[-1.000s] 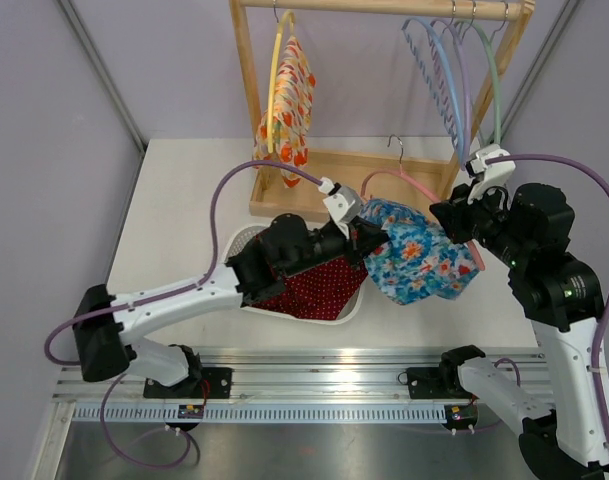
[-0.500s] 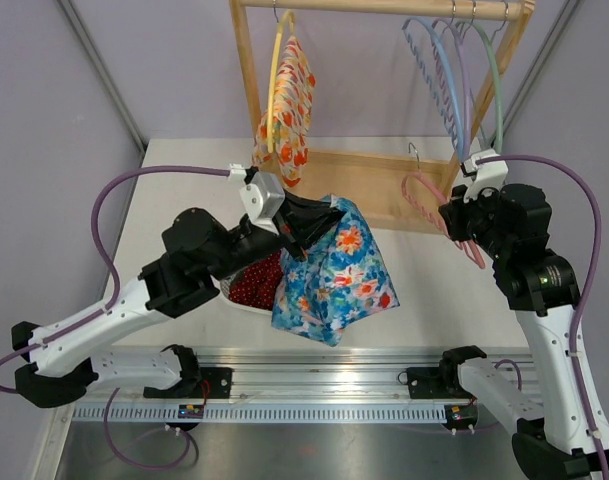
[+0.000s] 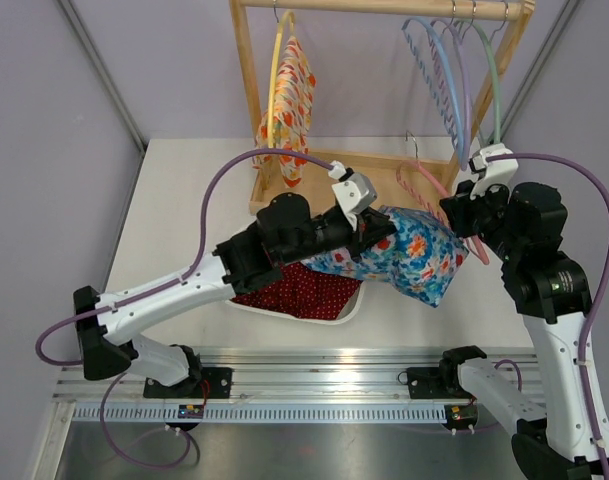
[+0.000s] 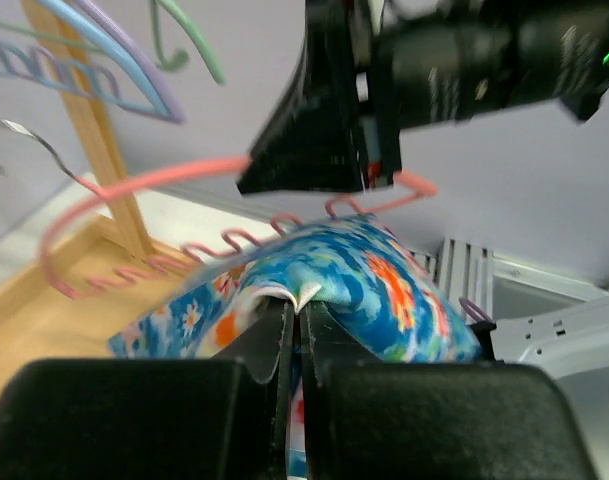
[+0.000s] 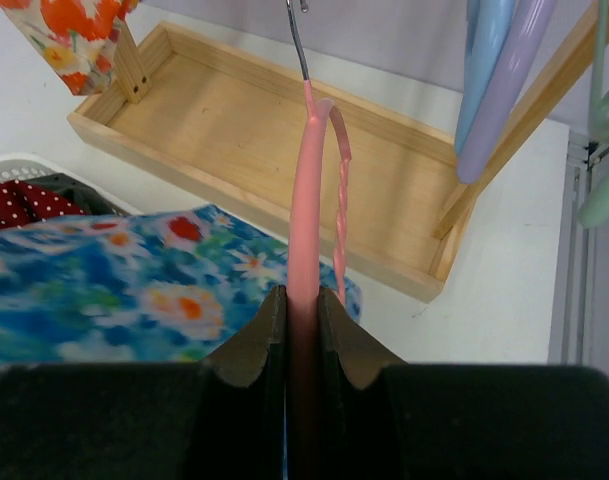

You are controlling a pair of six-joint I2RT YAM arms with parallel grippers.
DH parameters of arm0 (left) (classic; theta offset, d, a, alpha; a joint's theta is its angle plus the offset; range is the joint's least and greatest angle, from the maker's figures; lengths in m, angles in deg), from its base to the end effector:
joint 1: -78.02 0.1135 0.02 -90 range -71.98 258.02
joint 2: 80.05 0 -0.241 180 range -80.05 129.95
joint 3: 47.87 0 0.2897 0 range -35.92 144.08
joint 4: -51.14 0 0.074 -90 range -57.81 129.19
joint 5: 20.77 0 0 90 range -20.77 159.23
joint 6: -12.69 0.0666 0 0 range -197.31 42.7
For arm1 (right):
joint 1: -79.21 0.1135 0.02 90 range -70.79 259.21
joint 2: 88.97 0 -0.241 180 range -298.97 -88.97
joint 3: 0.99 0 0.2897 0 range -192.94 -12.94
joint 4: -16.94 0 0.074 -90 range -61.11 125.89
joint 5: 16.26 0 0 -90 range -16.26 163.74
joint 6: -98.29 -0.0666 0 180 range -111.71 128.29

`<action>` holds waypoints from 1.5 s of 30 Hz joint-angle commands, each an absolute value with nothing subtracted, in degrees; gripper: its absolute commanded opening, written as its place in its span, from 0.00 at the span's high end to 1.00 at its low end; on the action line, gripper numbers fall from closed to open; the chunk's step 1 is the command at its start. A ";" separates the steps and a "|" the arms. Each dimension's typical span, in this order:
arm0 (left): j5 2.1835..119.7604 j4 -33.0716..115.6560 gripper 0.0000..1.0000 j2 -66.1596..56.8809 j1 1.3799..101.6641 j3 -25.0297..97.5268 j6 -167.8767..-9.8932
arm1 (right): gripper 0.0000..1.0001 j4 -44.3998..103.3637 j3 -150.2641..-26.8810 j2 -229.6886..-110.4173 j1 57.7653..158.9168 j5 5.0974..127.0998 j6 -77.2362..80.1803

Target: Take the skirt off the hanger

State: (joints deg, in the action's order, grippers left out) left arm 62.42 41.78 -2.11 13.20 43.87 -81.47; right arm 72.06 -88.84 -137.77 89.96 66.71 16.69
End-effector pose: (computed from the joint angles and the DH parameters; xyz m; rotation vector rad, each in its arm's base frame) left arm 0.1591 -0.3569 0.4291 0.8878 1.3158 -1.0470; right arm 0.2155 0.0492 0.4386 -0.3920 1.8095 0.1421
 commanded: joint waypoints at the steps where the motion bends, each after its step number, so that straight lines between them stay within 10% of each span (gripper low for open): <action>1: 57.02 48.68 1.00 -0.69 12.89 45.91 -85.21 | 1.00 69.05 -94.66 -138.10 89.59 66.71 17.87; 16: 46.82 62.39 1.00 23.30 9.38 44.06 -95.94 | 1.00 68.52 -102.93 -144.43 89.59 57.13 16.20; 24: 58.06 70.66 0.23 17.71 8.15 32.99 -89.98 | 1.00 67.65 -112.07 -150.48 89.59 57.92 15.76; 27: 60.00 64.78 0.10 13.83 6.49 33.51 -84.63 | 1.00 65.72 -114.53 -152.86 89.59 59.41 14.62; 45: 79.60 39.81 0.01 -19.21 0.33 16.03 -79.32 | 1.00 57.27 -136.84 -171.93 89.59 65.48 5.56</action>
State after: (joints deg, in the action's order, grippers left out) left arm 74.38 42.11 -14.86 1.53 18.51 -78.54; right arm 63.41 -130.41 -170.14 89.91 63.70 7.97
